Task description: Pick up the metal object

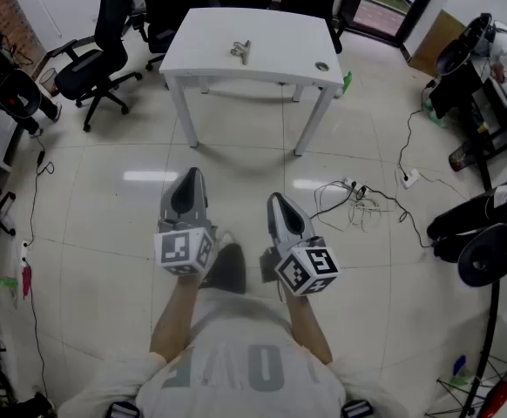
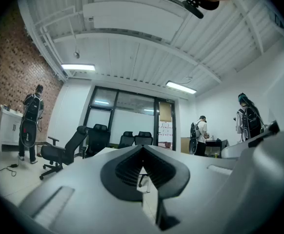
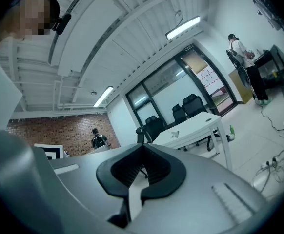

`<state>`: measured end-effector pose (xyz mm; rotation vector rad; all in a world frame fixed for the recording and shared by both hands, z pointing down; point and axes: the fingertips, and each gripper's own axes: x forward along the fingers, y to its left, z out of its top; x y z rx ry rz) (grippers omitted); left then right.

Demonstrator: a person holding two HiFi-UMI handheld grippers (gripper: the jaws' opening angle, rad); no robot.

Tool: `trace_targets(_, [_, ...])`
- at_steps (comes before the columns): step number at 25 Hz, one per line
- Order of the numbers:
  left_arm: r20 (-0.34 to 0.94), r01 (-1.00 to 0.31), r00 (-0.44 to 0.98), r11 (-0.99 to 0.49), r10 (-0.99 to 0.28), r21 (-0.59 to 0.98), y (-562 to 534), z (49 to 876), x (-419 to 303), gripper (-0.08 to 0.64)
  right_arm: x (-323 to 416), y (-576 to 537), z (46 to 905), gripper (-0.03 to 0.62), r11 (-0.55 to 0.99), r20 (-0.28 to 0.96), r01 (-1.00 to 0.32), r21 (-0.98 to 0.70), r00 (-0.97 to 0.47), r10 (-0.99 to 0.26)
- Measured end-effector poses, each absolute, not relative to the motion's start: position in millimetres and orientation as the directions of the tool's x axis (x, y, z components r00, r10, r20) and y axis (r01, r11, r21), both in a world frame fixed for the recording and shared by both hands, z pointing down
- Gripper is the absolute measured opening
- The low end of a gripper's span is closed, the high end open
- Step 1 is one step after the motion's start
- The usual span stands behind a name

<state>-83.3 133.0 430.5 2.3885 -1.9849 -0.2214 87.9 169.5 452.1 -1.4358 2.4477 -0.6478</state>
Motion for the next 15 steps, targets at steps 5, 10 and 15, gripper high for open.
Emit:
trace_targets(5, [-0.095,-0.975,0.169,-0.181,-0.981,0.127,54.0,456.7,-87.5,0.0,94.6,93.5,473.5,0.012,0.398,0.02,-0.775,-0.491,-0.466,-0.884])
trace_targets(10, [-0.116,-0.972,0.173,-0.189,-0.978,0.142,-80.5,455.3,-100.1,0.0,90.3,-22.7,478.9,0.012,0.38,0.033,-0.789,-0.483,-0.45,-0.892])
trace_targets(15, [-0.13,-0.956,0.24,-0.257,-0.962,0.14,-225.5,426.8,-98.9,0.0,74.6,-168.6,458.8,0.012,0.375,0.027,-0.802,-0.466,-0.436,-0.899])
